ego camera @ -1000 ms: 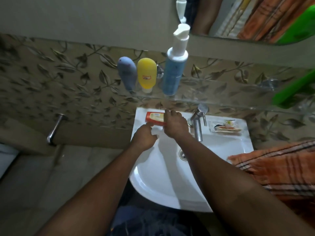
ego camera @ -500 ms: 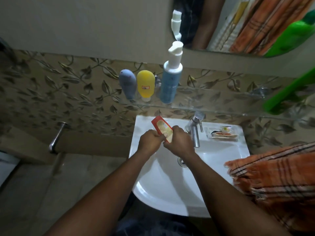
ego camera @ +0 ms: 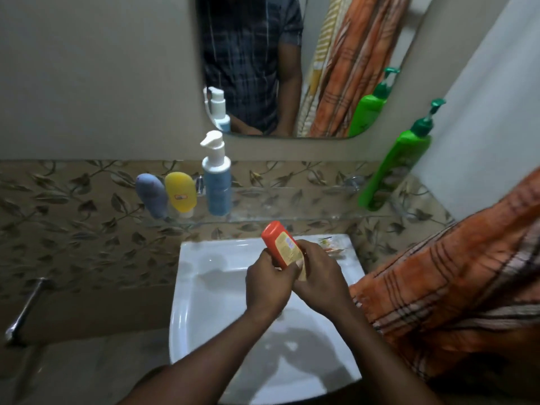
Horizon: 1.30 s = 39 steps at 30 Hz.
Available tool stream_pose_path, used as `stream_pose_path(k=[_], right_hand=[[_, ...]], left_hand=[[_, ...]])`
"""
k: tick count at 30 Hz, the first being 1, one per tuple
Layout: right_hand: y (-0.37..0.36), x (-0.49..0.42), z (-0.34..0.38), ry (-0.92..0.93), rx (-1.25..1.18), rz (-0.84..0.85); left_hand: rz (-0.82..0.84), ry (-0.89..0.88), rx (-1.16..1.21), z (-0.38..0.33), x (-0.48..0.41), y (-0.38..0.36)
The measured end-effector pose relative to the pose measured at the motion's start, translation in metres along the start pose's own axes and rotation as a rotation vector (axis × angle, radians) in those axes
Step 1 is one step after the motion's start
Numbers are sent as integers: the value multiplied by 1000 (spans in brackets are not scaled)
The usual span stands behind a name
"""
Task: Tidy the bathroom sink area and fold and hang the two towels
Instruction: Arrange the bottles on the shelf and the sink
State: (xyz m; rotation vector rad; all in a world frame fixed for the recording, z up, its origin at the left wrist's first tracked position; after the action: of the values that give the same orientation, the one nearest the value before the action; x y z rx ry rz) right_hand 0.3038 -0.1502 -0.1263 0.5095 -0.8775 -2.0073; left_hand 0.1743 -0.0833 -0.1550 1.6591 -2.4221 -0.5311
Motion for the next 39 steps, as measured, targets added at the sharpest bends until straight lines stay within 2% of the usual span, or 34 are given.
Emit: stream_pose_path(k=[3,7,10,13,16,23,27,32,39], right_hand=[[31,0,-3,36,-27,-99],[75,-11,-3,44,-137,-289],[95,-27,-3,63,-143,-346],[106,-46,-8,-12,-150,-405],[108,-64,-15,-132,-152,-404],[107,-78,-34,-288,-55,-436],[107,-79,-40,-285,-61,-447],[109,-80,-44,-288,-50,-472],[110,-80,-45,-278,-44,-474]], left_hand=[[-12,-71,21,-36,3,-13],[-47,-305,9,-100,-17,-10],[-58,-374,49,-136,-50,-10],[-27,-418,27,-162,-89,-18],[83,-485,-51,-177,-112,-34],[161,-542,-154,-176,-122,-64],[152,-538,-118,-171,-126,-69],[229,-519,-151,-146,-123,-80],[195,-510,-146,-142,-123,-85]])
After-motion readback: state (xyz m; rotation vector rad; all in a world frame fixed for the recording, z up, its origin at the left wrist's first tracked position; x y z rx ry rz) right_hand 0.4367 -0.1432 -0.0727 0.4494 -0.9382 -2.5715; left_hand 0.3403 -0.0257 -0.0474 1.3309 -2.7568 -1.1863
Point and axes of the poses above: each hand's wrist, its own x-axis away from the middle knuckle, its own y-axis out of the back of the hand, z = x × y, the point moved 8 cm from there along -x, towards the middle knuckle, and after that the axes turned 12 degrees about -y, right-handed, at the moved point
